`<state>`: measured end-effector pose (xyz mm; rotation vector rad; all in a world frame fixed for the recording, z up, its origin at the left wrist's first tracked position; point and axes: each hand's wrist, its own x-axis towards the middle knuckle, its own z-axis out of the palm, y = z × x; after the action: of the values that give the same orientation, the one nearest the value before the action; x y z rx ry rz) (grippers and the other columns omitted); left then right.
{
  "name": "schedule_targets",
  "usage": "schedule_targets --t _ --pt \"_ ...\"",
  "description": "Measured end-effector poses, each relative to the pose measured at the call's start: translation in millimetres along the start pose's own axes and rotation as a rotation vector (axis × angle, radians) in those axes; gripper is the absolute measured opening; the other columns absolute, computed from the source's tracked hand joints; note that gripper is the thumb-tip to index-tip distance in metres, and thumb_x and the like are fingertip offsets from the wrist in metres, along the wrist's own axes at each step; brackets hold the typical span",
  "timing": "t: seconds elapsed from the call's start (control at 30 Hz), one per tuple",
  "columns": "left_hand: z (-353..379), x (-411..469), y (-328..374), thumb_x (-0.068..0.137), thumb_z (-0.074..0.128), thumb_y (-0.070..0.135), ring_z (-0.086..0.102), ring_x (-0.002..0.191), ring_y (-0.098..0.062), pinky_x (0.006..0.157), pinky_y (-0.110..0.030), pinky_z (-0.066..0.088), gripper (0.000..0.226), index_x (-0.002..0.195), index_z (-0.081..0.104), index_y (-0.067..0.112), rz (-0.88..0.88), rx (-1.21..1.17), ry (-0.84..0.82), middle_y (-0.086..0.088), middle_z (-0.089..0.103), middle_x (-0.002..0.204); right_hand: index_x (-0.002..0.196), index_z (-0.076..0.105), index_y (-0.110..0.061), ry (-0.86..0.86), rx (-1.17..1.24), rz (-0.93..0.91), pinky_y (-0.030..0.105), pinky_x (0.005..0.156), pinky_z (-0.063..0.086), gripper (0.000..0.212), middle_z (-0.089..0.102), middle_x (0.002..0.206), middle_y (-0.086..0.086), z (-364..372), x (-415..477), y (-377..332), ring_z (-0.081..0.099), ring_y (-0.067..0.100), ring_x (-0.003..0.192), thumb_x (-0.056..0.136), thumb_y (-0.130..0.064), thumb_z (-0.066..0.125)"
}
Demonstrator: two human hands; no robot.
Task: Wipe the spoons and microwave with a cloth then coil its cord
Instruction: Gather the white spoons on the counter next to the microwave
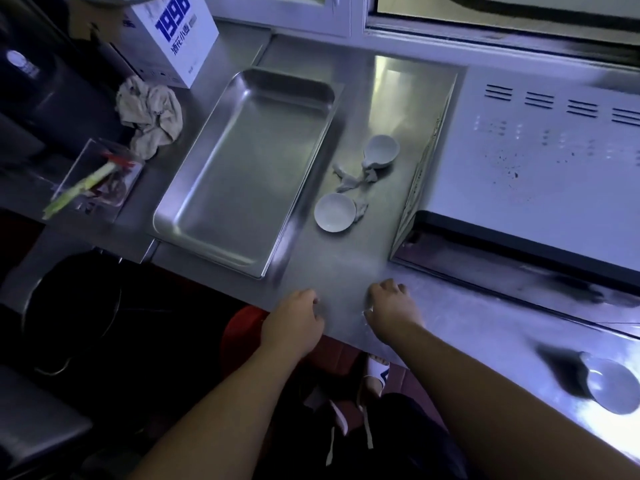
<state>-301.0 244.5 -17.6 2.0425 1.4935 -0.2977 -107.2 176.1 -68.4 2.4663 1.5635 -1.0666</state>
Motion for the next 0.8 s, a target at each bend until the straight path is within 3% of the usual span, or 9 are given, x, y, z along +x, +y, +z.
schedule_targets --t 0.2,0.47,0.63,0.8 --pt "-4 14 19 0.086 0.061 0.026 0.059 0.112 -0.023 0.093 -0.039 0.052 0.03 0.116 0.061 0.03 0.006 0.002 0.002 0.005 0.061 0.121 0.119 0.053 -0.009 -0.03 -0.095 -0.082 0.046 0.093 0.051 0.032 0.044 0.126 0.015 -1 2 17 0.042 0.036 0.119 0.089 0.003 0.057" --pt "-19 51 43 0.087 0.059 0.027 0.061 0.113 -0.023 0.09 -0.037 0.053 0.033 0.119 0.061 0.029 0.086 0.056 -0.017 0.004 0.062 0.123 0.12 0.061 -0.007 -0.093 -0.123 -0.085 0.046 0.091 0.054 0.034 0.06 0.12 0.015 -12 11 31 0.056 0.035 0.116 0.089 0.004 0.051" --pt "-40 93 65 0.09 0.06 0.023 0.061 0.12 -0.023 0.093 -0.036 0.052 0.034 0.124 0.063 0.027 0.185 0.092 -0.003 0.004 0.063 0.129 0.116 0.055 -0.013 -0.011 -0.1 -0.06 0.044 0.09 0.048 0.025 0.054 0.12 0.014 -23 16 21 0.049 0.035 0.116 0.094 -0.003 0.05" --pt "-58 138 88 0.087 0.06 0.024 0.062 0.108 -0.036 0.083 -0.04 0.053 0.03 0.117 0.064 0.021 0.3 0.231 0.059 -0.004 0.064 0.12 0.113 0.057 -0.012 -0.027 0.005 -0.013 0.042 0.088 0.05 0.021 0.053 0.118 0.014 -26 26 8 0.056 0.035 0.109 0.096 -0.003 0.049"
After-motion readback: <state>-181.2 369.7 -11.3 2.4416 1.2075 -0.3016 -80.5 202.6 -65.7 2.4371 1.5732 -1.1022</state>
